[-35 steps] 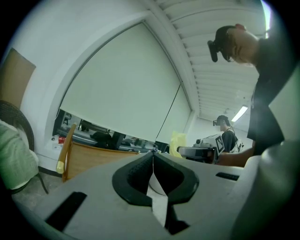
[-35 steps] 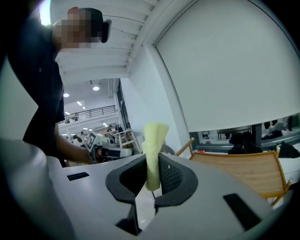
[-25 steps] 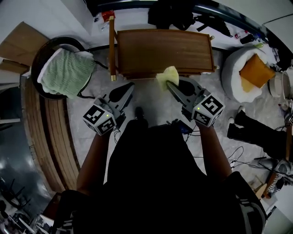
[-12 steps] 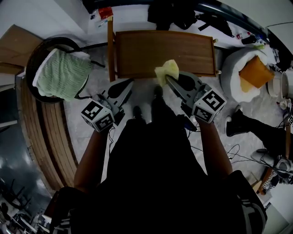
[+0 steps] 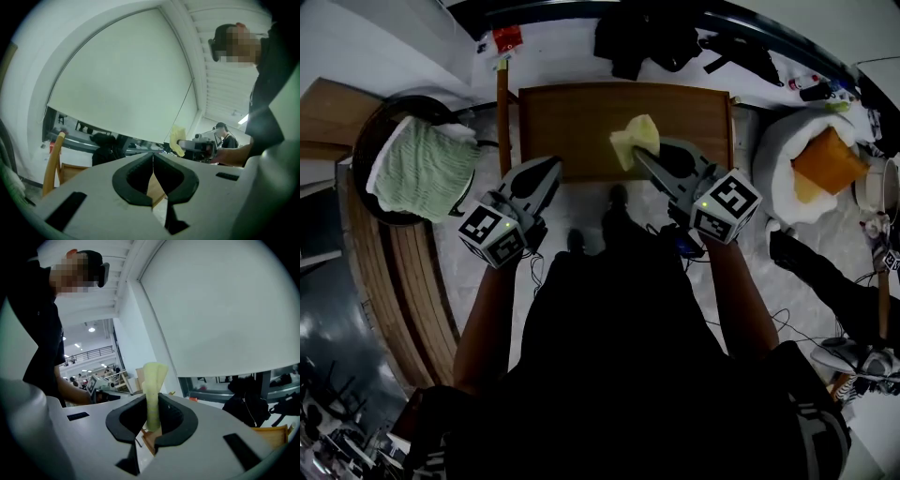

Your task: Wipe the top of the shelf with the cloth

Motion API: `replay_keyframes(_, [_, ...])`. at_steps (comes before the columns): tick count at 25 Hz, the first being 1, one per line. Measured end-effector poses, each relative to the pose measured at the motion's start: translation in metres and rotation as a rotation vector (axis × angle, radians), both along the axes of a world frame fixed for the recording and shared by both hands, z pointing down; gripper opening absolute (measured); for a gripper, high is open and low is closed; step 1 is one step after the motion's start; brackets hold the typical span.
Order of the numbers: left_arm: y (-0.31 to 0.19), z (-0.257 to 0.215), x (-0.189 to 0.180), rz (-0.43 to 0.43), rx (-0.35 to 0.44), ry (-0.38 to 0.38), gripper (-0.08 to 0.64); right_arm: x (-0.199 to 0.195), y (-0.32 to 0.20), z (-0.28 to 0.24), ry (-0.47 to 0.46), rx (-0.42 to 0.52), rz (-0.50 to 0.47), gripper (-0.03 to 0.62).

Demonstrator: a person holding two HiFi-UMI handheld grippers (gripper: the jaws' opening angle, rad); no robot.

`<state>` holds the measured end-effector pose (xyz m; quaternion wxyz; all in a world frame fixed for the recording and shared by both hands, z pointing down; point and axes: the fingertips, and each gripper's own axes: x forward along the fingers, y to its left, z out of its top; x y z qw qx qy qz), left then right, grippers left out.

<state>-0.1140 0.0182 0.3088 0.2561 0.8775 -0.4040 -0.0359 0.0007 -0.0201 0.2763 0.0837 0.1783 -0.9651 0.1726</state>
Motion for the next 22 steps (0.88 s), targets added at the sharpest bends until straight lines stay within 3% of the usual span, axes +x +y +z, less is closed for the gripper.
replay_keyframes(6, [-0.044,-0.007,0.022,-0.062,-0.022,-0.009,0.012,0.018,-0.046,0.001,-0.043,-0.018,-0.063,0.049])
replay_keyframes(10, [-0.057,-0.008,0.032,-0.1,-0.038,-0.095,0.012,0.025,-0.06,0.006,-0.084,-0.029,-0.111,0.049])
replay_keyframes(22, [-0.067,0.01,0.021,-0.124,-0.096,-0.165,0.012,-0.005,-0.071,0.023,-0.126,-0.055,-0.187,0.049])
